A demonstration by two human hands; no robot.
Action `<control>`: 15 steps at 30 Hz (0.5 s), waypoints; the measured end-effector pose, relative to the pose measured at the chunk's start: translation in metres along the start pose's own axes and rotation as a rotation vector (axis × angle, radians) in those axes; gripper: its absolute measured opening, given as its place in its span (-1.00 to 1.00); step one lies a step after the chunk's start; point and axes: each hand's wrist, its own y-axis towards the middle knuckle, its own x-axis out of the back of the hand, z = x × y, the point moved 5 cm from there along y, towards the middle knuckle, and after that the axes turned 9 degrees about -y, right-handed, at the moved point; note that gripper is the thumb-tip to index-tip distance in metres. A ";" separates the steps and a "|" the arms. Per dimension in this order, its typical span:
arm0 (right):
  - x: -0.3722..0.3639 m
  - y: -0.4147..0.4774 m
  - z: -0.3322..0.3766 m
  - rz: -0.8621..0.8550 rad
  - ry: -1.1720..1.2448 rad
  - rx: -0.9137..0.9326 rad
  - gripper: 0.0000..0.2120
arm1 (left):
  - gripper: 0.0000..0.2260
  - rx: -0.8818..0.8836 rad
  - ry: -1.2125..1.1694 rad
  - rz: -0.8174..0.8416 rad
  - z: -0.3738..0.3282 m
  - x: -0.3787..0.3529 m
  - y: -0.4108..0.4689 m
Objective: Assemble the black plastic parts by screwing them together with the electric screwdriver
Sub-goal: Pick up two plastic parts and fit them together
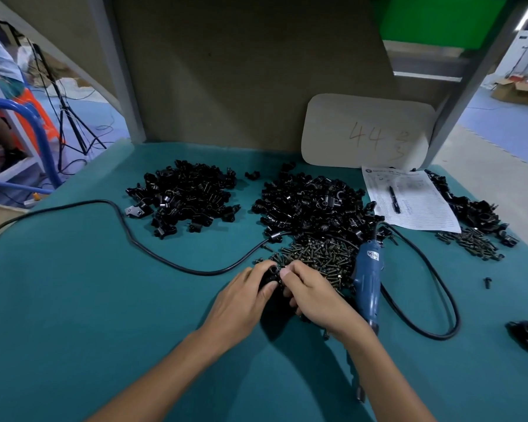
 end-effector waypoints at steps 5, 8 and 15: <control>0.012 -0.005 0.010 -0.064 -0.303 0.064 -0.51 | -0.56 -0.013 -0.019 0.005 0.000 0.000 -0.001; 0.042 -0.018 0.001 -0.264 -0.476 -0.018 -0.57 | -0.56 0.010 -0.055 -0.032 0.005 0.001 -0.001; 0.092 -0.058 -0.064 -0.371 -0.580 -0.419 -0.20 | -0.58 0.014 -0.044 -0.036 0.007 -0.002 0.002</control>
